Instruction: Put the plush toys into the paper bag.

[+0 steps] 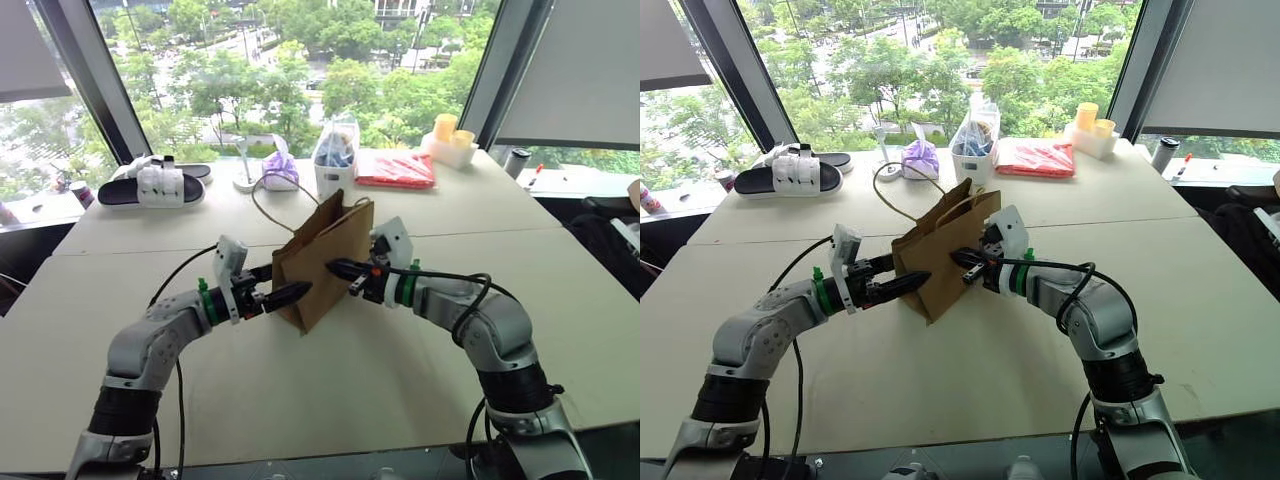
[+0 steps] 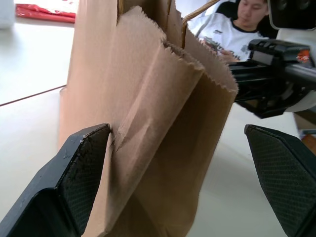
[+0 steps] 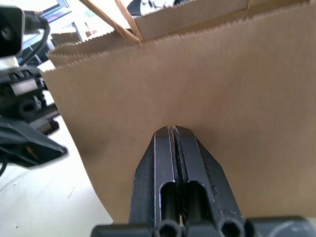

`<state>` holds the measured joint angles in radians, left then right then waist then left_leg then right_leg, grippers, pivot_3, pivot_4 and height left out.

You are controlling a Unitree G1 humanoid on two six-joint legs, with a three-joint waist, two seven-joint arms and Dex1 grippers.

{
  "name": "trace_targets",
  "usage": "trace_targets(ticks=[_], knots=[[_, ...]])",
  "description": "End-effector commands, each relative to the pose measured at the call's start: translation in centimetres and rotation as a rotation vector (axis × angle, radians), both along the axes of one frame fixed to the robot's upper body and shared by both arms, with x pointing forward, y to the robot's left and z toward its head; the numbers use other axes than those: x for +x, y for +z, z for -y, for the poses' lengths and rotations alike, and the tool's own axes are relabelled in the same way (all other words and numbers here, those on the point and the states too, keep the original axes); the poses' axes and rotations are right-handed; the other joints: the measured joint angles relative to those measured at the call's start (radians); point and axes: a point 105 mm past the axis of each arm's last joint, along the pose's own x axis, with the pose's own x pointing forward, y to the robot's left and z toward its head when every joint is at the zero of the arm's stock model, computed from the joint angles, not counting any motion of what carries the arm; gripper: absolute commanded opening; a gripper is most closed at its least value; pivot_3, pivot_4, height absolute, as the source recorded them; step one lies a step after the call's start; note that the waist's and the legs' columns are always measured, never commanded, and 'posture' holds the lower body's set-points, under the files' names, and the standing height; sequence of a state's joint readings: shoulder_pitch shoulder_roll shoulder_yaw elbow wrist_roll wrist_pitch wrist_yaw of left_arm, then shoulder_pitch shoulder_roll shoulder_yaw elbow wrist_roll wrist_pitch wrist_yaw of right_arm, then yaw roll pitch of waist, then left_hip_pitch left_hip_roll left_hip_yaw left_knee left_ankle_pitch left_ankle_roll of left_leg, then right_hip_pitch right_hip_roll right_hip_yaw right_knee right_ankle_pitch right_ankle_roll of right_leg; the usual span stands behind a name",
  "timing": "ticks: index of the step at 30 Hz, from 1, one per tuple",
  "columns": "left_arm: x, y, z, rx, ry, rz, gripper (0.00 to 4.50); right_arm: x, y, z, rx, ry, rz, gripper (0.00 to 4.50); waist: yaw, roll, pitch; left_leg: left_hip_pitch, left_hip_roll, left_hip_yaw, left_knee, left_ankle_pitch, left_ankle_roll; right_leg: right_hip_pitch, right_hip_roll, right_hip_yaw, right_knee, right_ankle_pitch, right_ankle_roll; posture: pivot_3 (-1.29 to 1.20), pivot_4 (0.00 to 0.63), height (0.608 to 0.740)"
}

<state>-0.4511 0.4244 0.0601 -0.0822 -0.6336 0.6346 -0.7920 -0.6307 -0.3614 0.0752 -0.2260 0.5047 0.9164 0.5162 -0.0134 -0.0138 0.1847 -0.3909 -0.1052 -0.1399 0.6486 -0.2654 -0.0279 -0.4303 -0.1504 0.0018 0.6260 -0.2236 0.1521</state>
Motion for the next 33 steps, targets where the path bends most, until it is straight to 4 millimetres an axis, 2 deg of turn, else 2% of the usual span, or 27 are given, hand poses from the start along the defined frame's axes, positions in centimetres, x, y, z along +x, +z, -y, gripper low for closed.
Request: trace_targets(ticks=[1, 4, 11, 16, 18, 21, 25, 27, 29, 33], knots=[[0.2, 0.7, 0.1, 0.008, 0.031, 0.06, 4.5, -0.3, 1.5, -0.5, 0.019, 0.023, 0.056, 0.04, 0.0, 0.0, 0.0, 0.0, 0.0, 0.0, 0.0, 0.0, 0.0, 0.0, 0.0, 0.0, 0.0, 0.0, 0.0, 0.0, 0.15, 0.74], [0.8, 0.5, 0.6, -0.016, 0.074, 0.076, 3.62, -0.4, 1.7, -0.4, 0.024, 0.019, 0.06, 0.0, 0.001, 0.0, 0.0, 0.0, 0.0, 0.0, 0.0, 0.0, 0.0, 0.0, 0.0, 0.0, 0.0, 0.0, 0.0, 0.0, 0.15, 0.74], [1.0, 0.4, 1.2, -0.063, 0.086, 0.066, 0.16, -0.8, 1.5, 0.2, 0.012, 0.004, 0.058, 0.0, 0.0, 0.0, 0.0, 0.0, 0.0, 0.0, 0.0, 0.0, 0.0, 0.0, 0.0, 0.0, 0.0, 0.0, 0.0, 0.0, 0.15, 0.74], [0.6, 0.5, 1.2, -0.071, 0.039, 0.054, 0.07, -1.1, 2.1, 1.4, -0.01, -0.029, 0.084, 0.0, 0.001, 0.0, 0.0, 0.0, 0.0, 0.0, 0.0, 0.0, 0.0, 0.0, 0.0, 0.0, 0.0, 0.0, 0.0, 0.0, 0.15, 0.74], [1.0, 1.1, 0.9, -0.072, 0.004, 0.05, 0.07, -1.3, 3.0, 2.9, -0.018, -0.057, 0.106, 0.0, 0.002, 0.0, 0.0, 0.0, 0.0, 0.0, 0.0, 0.0, 0.0, 0.0, 0.0, 0.0, 0.0, 0.0, 0.0, 0.0, 0.15, 0.74], [1.9, 3.5, 1.0, -0.039, -0.227, 0.112, 0.07, -4.0, 4.9, 8.4, -0.045, -0.134, 0.136, 0.0, 0.028, -0.001, 0.001, -0.002, -0.001, 0.0, 0.001, 0.0, 0.0, 0.001, 0.0, -0.002, -0.001, 0.0, 0.0, 0.0, 0.15, 0.74], [3.0, 5.4, 1.1, -0.022, -0.45, 0.127, 0.07, -6.7, 4.6, 12.1, -0.107, -0.237, 0.106, 0.0, 0.028, -0.001, 0.0, -0.003, -0.002, 0.0, 0.002, -0.001, 0.002, 0.005, 0.001, -0.005, -0.007, 0.0, 0.0, 0.0, 0.15, 0.74], [3.5, 5.5, 1.5, 0.019, -0.53, 0.108, 0.07, -7.7, 4.4, 13.3, -0.128, -0.292, 0.094, 0.0, 0.024, -0.001, 0.0, -0.002, -0.002, 0.001, 0.002, -0.002, 0.004, 0.007, 0.0, -0.005, -0.009, 0.0, 0.0, 0.0, 0.15, 0.74], [3.9, 4.8, 2.0, 0.092, -0.574, 0.109, 0.07, -8.4, 4.3, 14.1, -0.141, -0.336, 0.093, 0.0, 0.018, -0.001, 0.0, -0.001, -0.002, 0.003, 0.002, -0.003, 0.005, 0.007, 0.0, -0.004, -0.01, 0.0, 0.001, 0.0, 0.15, 0.74], [4.7, 3.9, 3.4, 0.164, -0.597, 0.11, 0.07, -9.5, 4.4, 15.1, -0.152, -0.4, 0.099, 0.0, 0.003, -0.002, 0.001, -0.001, -0.001, 0.004, 0.001, -0.003, 0.006, 0.006, 0.0, -0.004, -0.01, 0.0, 0.001, 0.0, 0.15, 0.74]])
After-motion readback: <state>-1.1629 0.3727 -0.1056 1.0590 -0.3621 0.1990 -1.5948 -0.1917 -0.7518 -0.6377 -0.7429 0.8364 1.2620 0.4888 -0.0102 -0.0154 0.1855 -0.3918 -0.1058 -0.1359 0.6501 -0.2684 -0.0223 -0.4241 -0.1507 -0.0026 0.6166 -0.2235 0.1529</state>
